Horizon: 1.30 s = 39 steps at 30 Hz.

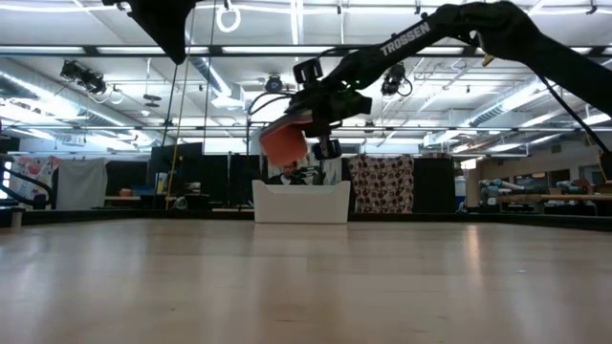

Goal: Nest measuring cups in basket
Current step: Put the stacked measuring cups into the white bin

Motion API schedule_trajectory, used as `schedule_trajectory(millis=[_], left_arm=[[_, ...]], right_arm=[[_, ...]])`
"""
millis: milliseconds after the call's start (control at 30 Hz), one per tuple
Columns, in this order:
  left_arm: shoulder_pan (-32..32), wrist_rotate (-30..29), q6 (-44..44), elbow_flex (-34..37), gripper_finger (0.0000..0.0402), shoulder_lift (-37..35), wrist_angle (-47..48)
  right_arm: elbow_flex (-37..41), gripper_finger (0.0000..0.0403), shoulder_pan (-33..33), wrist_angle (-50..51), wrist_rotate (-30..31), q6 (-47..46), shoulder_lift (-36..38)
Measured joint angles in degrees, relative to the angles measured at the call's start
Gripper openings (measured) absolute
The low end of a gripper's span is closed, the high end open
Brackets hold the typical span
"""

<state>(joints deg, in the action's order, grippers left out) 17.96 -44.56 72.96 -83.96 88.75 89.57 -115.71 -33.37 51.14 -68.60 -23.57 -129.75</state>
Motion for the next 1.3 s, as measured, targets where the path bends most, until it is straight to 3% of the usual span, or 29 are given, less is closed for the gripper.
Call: schedule_trajectory(millis=[100, 433, 800, 1300], left_arm=[[0.51, -0.20, 1.25, 0.00, 0.0008, 0.00, 0.43], [1.99, -0.79, 4.45, 0.00, 0.0008, 0.00, 0.44], [2.29, -0.85, 3.88, 0.00, 0.0008, -0.39, 0.49], [3.67, -1.54, 1.08, 0.00, 0.0008, -0.39, 0.45]], right_arm=[[0.80, 0.0093, 1.86, -3.67, 0.10, -5.26, 0.00], [0.88, 0.0093, 4.82, -2.79, -1.94, -6.95, 1.02], [0.86, 0.0093, 1.24, 6.22, 29.15, -0.66, 2.47], [1.75, 0.0093, 6.10, 3.69, 36.18, -3.94, 2.45]])
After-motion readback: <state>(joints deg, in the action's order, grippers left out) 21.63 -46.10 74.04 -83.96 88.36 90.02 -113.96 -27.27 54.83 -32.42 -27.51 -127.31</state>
